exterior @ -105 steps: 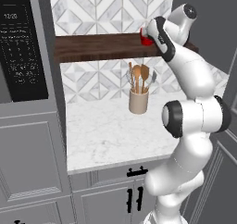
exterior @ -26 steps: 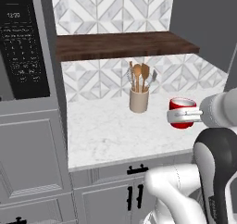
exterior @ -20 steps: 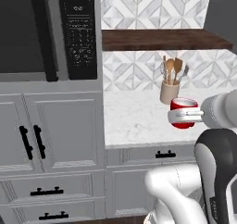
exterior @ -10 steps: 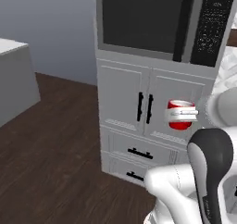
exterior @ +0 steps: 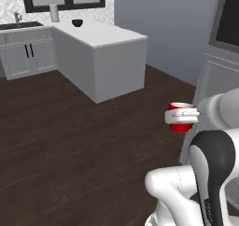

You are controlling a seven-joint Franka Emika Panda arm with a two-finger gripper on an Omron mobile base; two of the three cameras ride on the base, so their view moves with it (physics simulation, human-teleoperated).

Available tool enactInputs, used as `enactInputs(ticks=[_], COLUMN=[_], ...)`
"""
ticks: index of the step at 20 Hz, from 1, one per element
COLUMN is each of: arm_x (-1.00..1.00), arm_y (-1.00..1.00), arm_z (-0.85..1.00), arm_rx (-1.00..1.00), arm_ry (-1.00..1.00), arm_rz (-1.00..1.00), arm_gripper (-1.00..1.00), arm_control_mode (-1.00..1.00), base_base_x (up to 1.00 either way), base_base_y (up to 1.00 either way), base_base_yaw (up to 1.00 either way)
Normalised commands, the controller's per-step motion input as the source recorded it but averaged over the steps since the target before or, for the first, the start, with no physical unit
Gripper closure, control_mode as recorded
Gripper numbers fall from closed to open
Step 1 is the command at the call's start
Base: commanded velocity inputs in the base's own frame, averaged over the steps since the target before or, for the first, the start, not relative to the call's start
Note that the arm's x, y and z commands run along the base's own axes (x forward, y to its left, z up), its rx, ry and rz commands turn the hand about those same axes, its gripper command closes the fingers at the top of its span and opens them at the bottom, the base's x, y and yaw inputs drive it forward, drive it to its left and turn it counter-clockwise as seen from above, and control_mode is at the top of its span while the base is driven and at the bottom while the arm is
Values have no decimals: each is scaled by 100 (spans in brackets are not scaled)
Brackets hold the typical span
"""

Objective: Gather all objects into one cabinet and sort the glasses and bowls to opposite sides.

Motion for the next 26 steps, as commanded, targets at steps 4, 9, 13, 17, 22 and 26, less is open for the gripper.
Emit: enactInputs(ticks=[4, 9, 13, 17, 22, 26], arm_x=[0, 0, 0, 0, 0, 0], arm_y=[0, 0, 0, 0, 0, 0], arm_z=[0, 0, 0, 0, 0, 0], arm_rx=[0, 0, 0, 0, 0, 0], arm_ry=[0, 0, 0, 0, 0, 0], arm_rz=[0, 0, 0, 0, 0, 0], arm_gripper=[100, 100, 100, 100, 100, 100], arm_control_mode=[100, 100, 100, 100, 100, 100], base_base_x=[51, 100, 100, 100, 100, 100], base_base_y=[49, 33, 4, 9, 15, 14], base_base_yaw=[62, 36, 19, 9, 4, 1])
